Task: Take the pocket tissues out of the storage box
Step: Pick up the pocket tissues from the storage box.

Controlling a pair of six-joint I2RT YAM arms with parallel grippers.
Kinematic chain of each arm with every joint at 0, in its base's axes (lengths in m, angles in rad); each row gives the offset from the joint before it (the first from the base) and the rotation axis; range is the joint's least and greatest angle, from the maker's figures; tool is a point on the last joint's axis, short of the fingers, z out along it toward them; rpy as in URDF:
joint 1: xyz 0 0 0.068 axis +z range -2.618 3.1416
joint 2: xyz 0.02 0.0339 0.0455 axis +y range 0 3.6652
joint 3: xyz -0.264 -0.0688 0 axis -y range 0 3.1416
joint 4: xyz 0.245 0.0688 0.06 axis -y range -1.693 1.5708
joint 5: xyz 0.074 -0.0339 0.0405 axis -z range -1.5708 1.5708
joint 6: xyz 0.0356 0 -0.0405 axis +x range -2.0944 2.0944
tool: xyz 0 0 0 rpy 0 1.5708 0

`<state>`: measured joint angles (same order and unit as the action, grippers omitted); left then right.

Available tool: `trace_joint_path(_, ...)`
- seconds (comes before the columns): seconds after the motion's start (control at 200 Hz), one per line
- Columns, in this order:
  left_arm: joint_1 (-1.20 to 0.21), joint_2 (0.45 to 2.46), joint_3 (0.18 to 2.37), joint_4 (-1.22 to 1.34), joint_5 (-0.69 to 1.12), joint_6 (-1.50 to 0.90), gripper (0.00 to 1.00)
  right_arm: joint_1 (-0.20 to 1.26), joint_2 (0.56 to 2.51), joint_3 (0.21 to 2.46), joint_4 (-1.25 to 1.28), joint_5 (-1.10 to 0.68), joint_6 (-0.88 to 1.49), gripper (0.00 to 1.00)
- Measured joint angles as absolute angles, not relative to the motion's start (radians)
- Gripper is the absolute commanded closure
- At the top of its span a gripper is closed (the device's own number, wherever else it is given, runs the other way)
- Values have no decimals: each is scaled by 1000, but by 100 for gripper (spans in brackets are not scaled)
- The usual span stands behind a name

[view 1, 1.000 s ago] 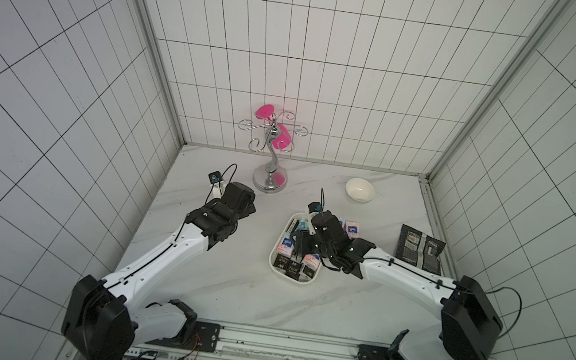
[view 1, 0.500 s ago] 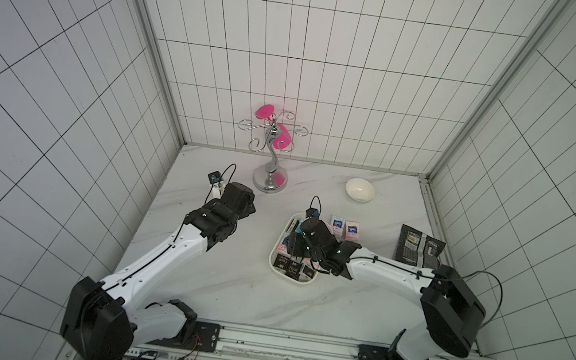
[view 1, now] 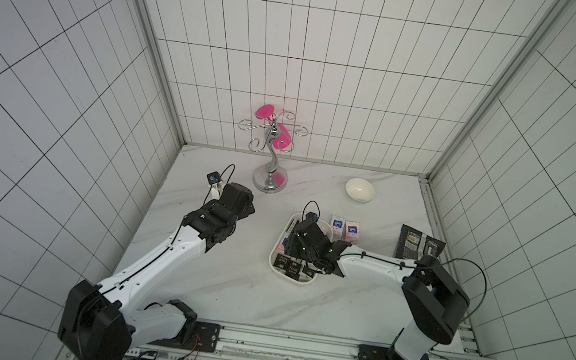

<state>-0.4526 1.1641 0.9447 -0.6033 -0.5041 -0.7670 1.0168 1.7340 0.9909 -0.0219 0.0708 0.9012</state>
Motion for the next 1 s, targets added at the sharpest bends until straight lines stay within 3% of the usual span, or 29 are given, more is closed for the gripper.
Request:
trace_joint_path(0.24,-453,1137,934,-603,-506,-766,2,1011,1780,1010,14,41,937,46)
trace_joint_path(0.425,-453,1126,931,-603,-510,-766,2,1000,1781,992,76,8,966,69)
trace_joint_path(0.62,-456,1126,931,-603,-511,-767,2,1000,1770,959,126,0,976,85)
trace_joint_path(1.0,-471,1129,931,-603,-513,-767,2,1000,1681,925,118,10,939,89)
